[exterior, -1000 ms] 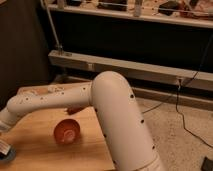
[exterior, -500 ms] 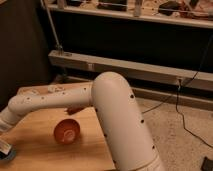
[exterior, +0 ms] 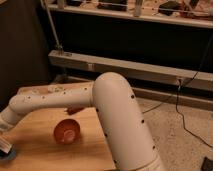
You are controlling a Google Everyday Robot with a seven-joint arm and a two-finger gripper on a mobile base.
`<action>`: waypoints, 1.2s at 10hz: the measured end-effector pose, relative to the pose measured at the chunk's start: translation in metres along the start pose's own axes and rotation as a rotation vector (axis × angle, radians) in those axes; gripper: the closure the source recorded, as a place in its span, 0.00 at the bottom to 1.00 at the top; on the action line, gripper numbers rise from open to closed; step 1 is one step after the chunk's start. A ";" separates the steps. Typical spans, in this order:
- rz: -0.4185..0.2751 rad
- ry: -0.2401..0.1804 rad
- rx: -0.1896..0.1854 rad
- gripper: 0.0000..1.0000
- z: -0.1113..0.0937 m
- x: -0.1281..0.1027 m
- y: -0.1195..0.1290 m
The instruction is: Place the eraser in the ceramic cup
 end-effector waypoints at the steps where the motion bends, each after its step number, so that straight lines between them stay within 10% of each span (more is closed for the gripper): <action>1: 0.001 -0.004 -0.004 0.20 -0.001 -0.001 0.001; 12: 0.067 0.009 0.027 0.20 -0.027 0.002 -0.015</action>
